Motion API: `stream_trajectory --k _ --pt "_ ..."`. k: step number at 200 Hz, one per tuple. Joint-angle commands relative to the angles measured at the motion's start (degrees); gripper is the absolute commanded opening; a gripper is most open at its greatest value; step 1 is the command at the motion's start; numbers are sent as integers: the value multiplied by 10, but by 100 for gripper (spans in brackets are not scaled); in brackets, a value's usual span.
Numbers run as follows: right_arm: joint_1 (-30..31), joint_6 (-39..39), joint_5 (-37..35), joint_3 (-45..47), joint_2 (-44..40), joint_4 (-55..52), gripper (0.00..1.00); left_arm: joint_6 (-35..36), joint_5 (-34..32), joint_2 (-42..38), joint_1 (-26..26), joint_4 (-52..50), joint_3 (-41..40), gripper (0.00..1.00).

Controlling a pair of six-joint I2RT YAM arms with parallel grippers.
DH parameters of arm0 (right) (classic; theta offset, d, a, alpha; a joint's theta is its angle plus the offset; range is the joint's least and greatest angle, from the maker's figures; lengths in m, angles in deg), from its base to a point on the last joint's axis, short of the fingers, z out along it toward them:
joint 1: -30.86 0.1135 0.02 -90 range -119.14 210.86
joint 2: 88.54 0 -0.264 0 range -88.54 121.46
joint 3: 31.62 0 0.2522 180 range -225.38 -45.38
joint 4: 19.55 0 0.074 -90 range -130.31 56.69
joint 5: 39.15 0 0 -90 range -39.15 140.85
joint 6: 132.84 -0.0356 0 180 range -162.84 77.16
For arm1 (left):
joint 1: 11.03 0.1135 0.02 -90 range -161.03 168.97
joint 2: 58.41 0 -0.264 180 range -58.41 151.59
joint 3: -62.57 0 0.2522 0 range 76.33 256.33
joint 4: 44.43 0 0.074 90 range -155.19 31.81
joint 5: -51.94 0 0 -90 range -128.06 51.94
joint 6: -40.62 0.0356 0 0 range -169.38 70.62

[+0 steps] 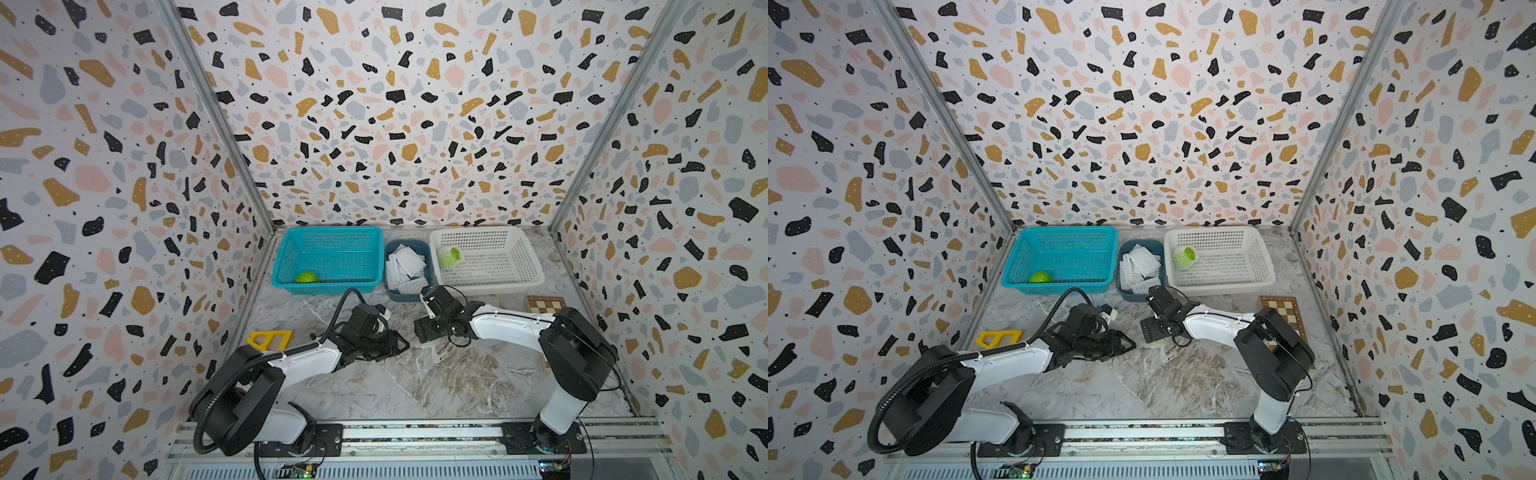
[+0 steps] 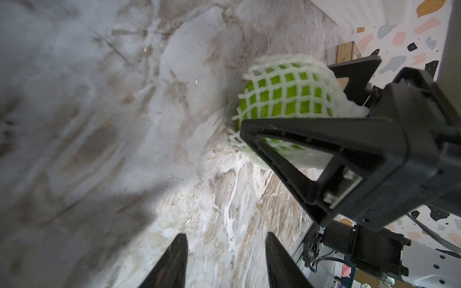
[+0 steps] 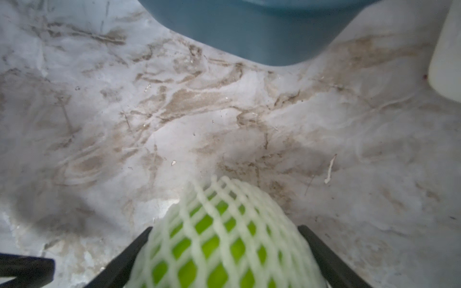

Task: Sleeve custard apples in foam nets
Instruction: Pick up the custard apple from the center of the board.

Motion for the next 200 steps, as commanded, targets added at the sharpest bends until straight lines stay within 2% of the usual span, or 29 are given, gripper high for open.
stream_trajectory --k 1,33,76,124,200 --pt "6 5 -11 -3 5 -21 90 5 0 -12 -1 0 -5 49" --pt "5 5 -8 1 -4 -15 89 6 1 -12 0 -3 -3 49" --pt "6 9 -14 -7 -34 -25 97 8 1 -14 0 -10 0 49" --pt "6 11 -15 -9 -66 -37 99 9 -1 -23 0 -19 2 49" --pt "6 13 2 -1 -48 -30 98 9 -9 -46 0 -34 -2 50"
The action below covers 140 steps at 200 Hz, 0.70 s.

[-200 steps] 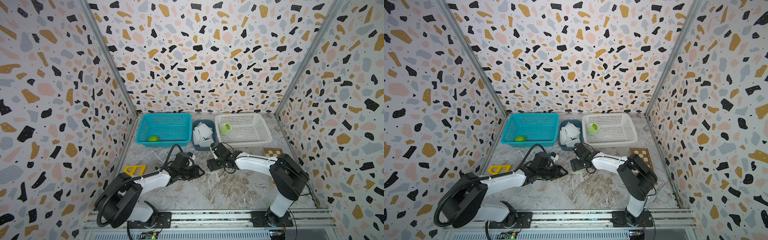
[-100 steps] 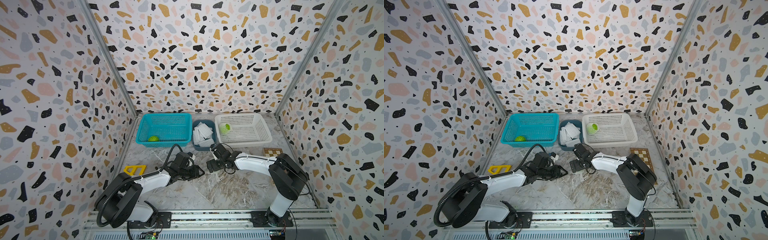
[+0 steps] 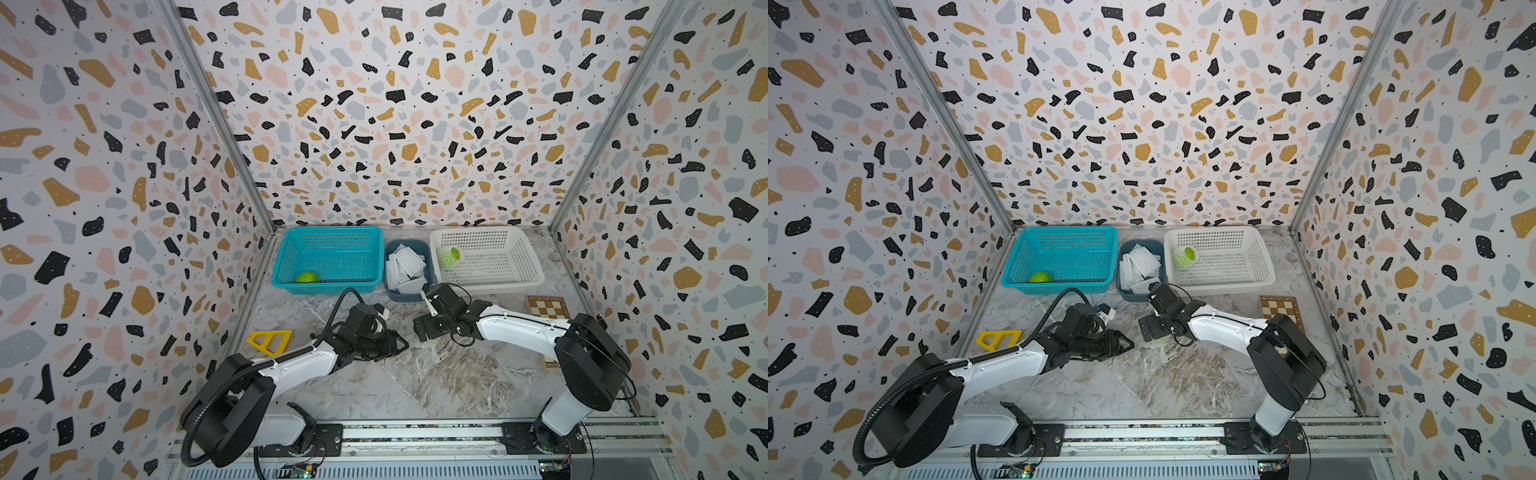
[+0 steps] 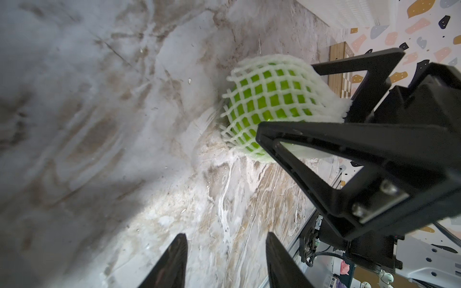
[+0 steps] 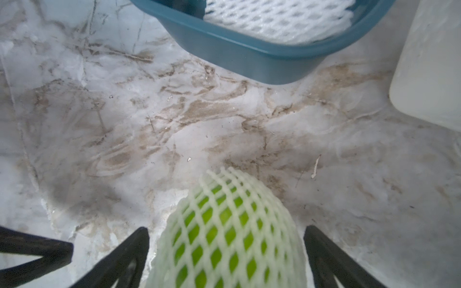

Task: Sleeve custard apples in foam nets
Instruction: Pick up the custard apple from the center of the board.

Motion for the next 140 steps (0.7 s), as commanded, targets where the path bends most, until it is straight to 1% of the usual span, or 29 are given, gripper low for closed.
stream_trajectory --k 1,41,54,88,99,120,140 --pt "3 5 4 -2 3 -13 98 7 -7 -8 0 -4 -2 50" --pt "3 7 6 1 18 -10 96 7 -7 -5 0 0 -3 50" --pt "3 7 5 2 20 -9 92 6 -7 -3 0 1 -3 50" --pt "3 11 7 5 29 -7 88 6 -7 -2 0 5 -4 50" --pt "3 10 6 9 30 -6 88 5 -7 0 0 6 -5 50" --pt "4 12 6 7 32 -10 93 3 -8 0 0 9 -7 50" --pt "4 14 7 7 34 -9 92 3 -7 2 0 11 -7 50"
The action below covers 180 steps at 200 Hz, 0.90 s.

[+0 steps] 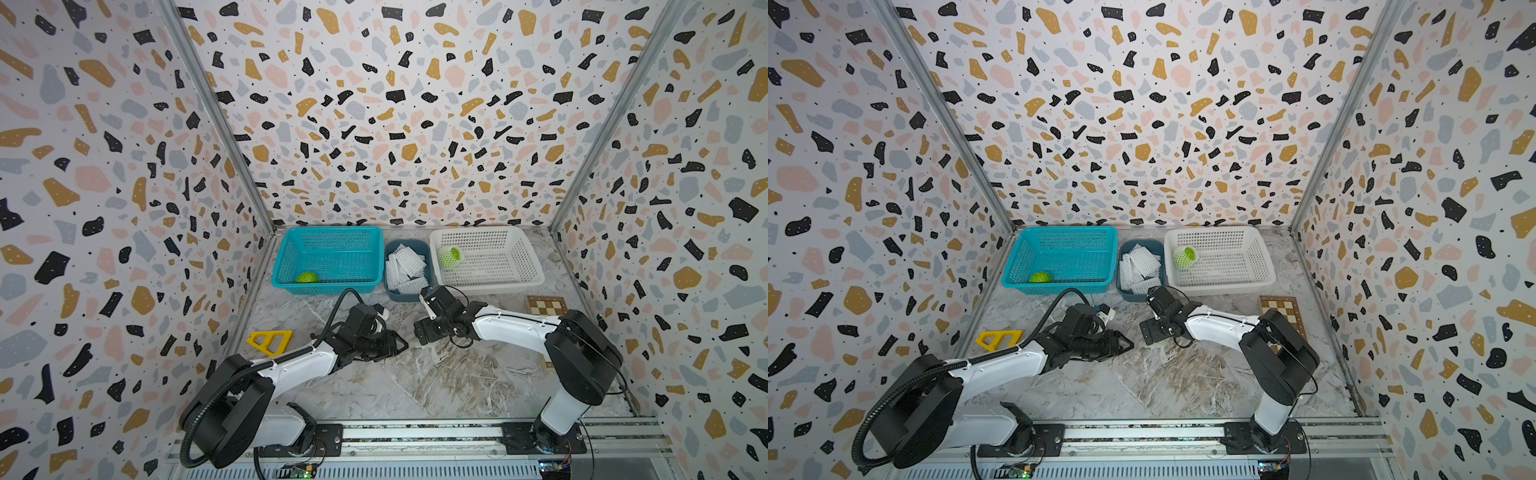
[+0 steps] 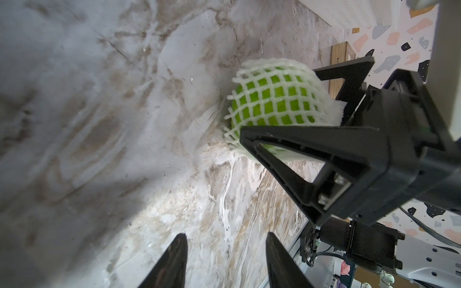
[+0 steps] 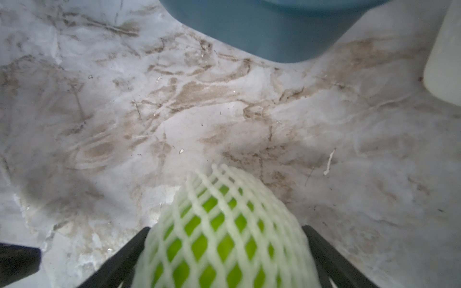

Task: Sleeve custard apples in foam nets
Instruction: Pick up the custard apple from the center of the board.

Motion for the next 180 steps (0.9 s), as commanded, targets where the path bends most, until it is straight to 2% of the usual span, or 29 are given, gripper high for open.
stream_trajectory --k 1,113,137,163,180 --pt "4 8 1 5 4 -12 92 4 -5 2 0 13 -7 50" --pt "3 13 23 19 11 10 83 1 -6 -3 1 14 -11 50" --pt "-5 13 58 34 -11 37 82 -1 -6 -11 2 10 -10 50" --pt "-26 0 132 82 -61 111 82 0 -20 -37 9 -9 -11 50" --pt "-32 -1 147 98 -90 132 82 1 -24 -62 16 -23 -10 50"
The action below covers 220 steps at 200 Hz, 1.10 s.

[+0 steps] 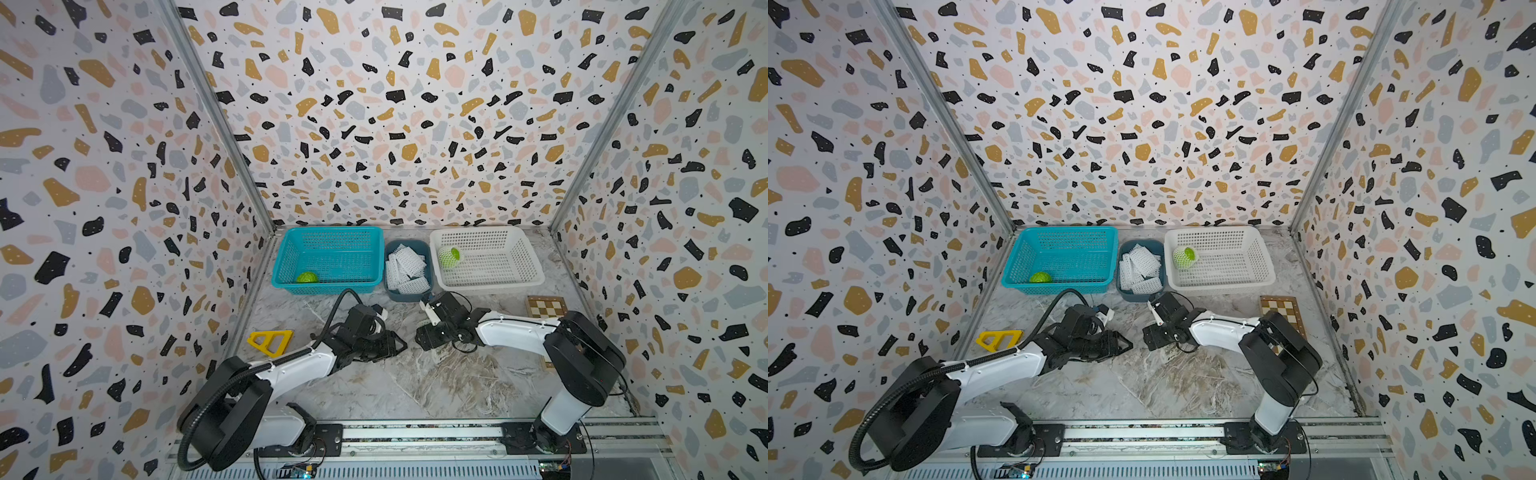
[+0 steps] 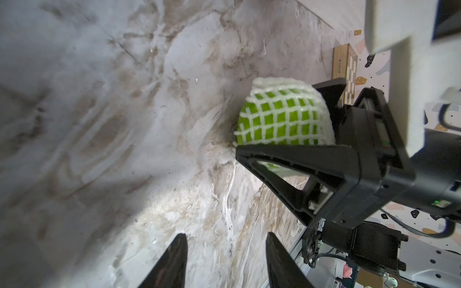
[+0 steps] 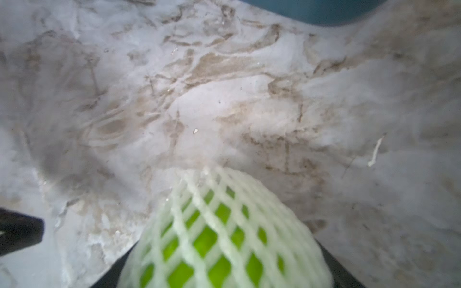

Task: Sleeve custard apples in foam nets
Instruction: Pick up the custard apple from the center of the board.

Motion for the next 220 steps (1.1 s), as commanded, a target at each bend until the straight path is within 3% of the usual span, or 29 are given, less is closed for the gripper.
stream_trajectory --k 1,133,172,220 --pt "-11 -7 55 18 -57 51 82 1 -13 -38 11 -15 -4 50" --pt "-73 10 192 137 -279 156 81 29 5 -163 32 -125 67 54" --pt "-65 33 197 189 -362 205 81 44 83 -174 35 -126 119 48" --pt "19 90 127 214 -430 232 81 43 210 -167 34 -93 163 40"
